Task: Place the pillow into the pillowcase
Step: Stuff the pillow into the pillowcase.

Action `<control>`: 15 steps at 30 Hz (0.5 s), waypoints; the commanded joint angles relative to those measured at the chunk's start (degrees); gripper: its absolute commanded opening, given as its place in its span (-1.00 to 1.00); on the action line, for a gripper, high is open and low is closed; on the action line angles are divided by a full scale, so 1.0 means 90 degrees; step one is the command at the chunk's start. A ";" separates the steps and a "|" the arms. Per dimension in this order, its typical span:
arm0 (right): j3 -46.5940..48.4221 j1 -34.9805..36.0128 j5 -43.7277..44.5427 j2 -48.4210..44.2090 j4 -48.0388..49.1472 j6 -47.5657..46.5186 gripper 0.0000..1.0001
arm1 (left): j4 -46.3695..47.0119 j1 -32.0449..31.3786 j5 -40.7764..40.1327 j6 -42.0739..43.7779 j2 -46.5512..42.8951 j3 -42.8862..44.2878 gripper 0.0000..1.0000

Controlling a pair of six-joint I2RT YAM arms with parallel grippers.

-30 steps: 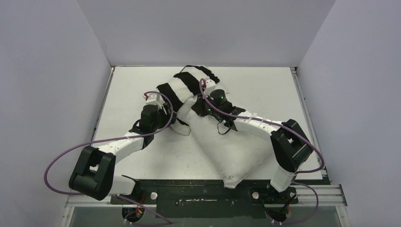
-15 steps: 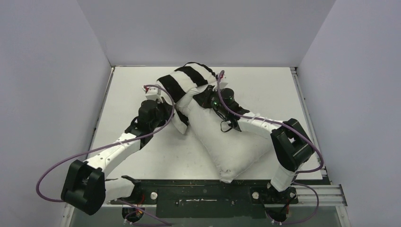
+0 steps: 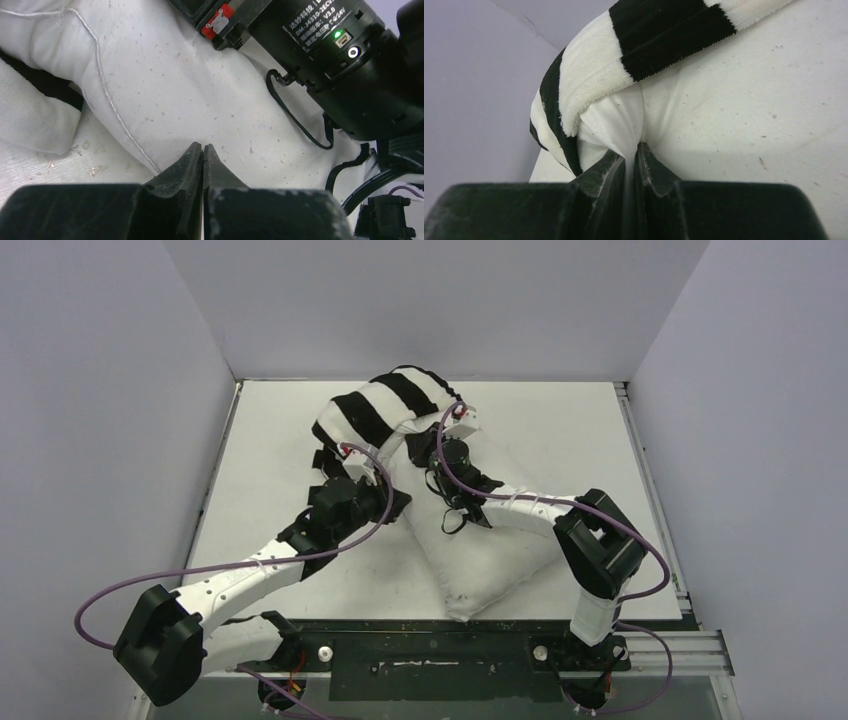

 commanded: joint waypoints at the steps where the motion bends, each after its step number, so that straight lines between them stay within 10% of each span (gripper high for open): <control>1: -0.0093 0.0019 0.0491 -0.0191 0.1051 0.0328 -1.00 | -0.0667 0.0081 -0.0484 0.0435 -0.0090 0.0805 -1.00; 5: -0.0372 -0.0186 -0.0017 -0.0595 0.1211 0.0393 -1.00 | -0.1173 0.0585 -0.1169 0.0545 -0.0237 0.0684 -0.32; 9: -0.0417 -0.0305 -0.0253 -0.0858 0.1120 0.0348 -1.00 | -0.0065 0.2077 -0.0019 -0.0181 -0.0335 -0.0142 -0.01; 15: -0.0470 -0.0403 -0.0525 -0.0818 0.1278 0.0708 -1.00 | 0.1221 0.2365 0.0641 -0.0049 0.0832 -0.0298 0.41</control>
